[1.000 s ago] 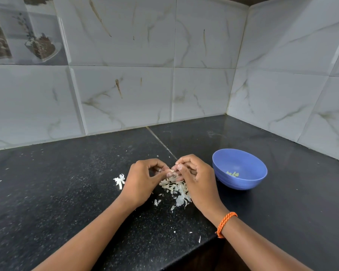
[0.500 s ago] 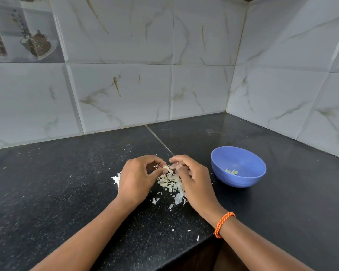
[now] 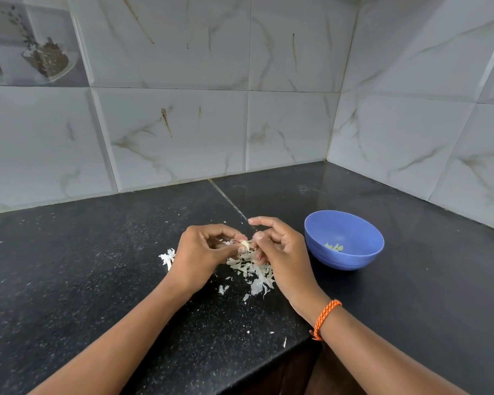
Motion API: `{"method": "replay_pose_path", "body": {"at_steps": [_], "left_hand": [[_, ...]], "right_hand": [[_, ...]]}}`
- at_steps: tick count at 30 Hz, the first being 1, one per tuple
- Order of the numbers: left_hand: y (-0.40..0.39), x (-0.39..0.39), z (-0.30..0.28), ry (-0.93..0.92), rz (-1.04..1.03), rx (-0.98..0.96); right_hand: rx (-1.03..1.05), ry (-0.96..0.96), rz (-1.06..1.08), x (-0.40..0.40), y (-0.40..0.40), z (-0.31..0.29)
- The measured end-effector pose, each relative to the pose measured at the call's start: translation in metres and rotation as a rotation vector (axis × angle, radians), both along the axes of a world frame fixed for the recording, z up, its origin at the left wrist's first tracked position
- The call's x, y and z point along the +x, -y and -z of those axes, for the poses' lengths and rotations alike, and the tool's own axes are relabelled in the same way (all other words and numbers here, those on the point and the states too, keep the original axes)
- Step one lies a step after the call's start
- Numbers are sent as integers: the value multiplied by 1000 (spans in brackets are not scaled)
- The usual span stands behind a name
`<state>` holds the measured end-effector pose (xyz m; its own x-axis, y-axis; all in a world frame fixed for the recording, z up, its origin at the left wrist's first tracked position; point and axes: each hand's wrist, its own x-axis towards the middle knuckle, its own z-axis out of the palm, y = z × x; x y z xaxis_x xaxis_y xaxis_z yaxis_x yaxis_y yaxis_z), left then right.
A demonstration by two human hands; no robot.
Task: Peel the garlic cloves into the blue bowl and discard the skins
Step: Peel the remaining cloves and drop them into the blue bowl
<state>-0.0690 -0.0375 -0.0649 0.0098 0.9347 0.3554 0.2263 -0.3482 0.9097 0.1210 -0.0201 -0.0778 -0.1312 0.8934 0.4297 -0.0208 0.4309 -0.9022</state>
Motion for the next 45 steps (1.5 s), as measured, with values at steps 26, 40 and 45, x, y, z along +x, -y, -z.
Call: {"method": "replay_pose_path", "body": {"at_steps": [26,40,45], "left_hand": [[-1,-2,5,-188,-30,146],[-5,1,10,-218,-11,145],[-5,-3,9,-278,-100,232]], "right_hand": [[252,357,109,2,-2,2],[202,169,98,1,0,-1],[261,275,220,2,2,0]]}}
